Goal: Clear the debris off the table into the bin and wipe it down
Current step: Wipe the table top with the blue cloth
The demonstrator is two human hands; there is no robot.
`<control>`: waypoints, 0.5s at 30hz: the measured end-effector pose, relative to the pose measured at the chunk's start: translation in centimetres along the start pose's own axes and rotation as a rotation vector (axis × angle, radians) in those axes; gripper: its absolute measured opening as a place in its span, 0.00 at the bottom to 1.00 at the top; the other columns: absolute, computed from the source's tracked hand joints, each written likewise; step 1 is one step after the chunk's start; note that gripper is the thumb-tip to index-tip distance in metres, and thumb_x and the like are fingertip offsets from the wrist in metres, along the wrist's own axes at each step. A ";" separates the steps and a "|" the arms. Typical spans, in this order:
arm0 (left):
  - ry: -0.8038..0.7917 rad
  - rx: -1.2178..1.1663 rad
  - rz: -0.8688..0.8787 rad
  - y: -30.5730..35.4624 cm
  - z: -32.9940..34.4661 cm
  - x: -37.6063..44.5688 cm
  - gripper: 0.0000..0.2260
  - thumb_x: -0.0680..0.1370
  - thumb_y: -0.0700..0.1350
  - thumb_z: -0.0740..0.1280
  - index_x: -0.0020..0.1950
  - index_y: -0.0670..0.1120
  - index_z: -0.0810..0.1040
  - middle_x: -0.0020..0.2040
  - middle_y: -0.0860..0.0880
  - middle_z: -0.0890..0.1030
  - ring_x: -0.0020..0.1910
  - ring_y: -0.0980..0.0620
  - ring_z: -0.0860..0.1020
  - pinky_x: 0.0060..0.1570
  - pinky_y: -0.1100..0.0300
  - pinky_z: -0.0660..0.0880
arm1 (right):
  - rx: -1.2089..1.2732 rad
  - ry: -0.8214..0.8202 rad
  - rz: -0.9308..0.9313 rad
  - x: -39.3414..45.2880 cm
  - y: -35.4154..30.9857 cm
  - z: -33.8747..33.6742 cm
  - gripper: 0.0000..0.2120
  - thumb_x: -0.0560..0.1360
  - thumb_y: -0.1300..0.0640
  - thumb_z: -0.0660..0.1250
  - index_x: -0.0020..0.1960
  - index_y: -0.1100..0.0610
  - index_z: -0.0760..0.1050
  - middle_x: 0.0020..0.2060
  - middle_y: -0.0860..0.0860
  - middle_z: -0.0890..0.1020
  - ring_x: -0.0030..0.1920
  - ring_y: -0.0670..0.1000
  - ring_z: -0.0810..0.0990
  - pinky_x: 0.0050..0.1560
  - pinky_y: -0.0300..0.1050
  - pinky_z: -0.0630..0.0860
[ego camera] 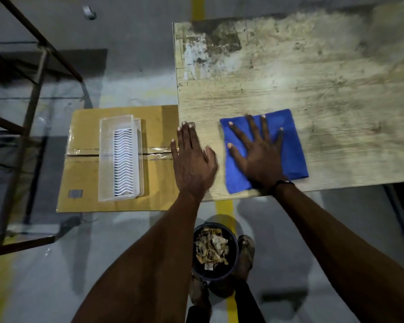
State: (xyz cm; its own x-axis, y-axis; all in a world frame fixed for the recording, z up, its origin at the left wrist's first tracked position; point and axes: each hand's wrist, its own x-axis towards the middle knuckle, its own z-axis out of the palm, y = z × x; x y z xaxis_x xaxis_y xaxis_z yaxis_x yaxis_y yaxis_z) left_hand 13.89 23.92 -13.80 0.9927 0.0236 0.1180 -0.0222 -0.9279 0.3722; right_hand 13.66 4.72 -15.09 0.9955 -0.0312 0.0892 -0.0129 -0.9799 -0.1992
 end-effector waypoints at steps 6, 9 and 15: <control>-0.007 -0.008 -0.007 0.3 -0.2 0.1 0.33 0.83 0.52 0.57 0.86 0.42 0.53 0.86 0.43 0.55 0.86 0.46 0.53 0.84 0.47 0.49 | 0.050 0.013 0.219 5.1 1.6 -0.7 0.30 0.83 0.30 0.50 0.83 0.35 0.58 0.86 0.51 0.55 0.85 0.63 0.50 0.76 0.81 0.45; -0.011 -0.036 -0.004 0.1 -0.1 0.1 0.34 0.83 0.52 0.57 0.86 0.41 0.53 0.86 0.43 0.55 0.86 0.45 0.53 0.84 0.48 0.50 | 0.009 0.013 0.137 6.0 -2.6 0.7 0.30 0.83 0.30 0.49 0.83 0.37 0.59 0.85 0.53 0.57 0.85 0.65 0.52 0.76 0.81 0.47; -0.023 -0.113 -0.016 0.4 -0.4 0.2 0.32 0.83 0.49 0.58 0.86 0.41 0.56 0.86 0.44 0.58 0.85 0.46 0.54 0.84 0.48 0.53 | -0.003 -0.006 0.002 0.9 -2.1 0.0 0.29 0.84 0.30 0.52 0.83 0.35 0.58 0.86 0.48 0.56 0.86 0.61 0.49 0.78 0.78 0.47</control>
State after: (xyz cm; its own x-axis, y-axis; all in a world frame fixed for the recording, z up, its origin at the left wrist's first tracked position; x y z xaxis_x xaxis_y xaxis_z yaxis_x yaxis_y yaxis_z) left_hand 14.07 23.76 -13.25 0.9955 0.0287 0.0905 -0.0178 -0.8794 0.4757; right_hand 14.54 6.75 -14.64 0.9960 -0.0319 0.0830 -0.0150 -0.9804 -0.1966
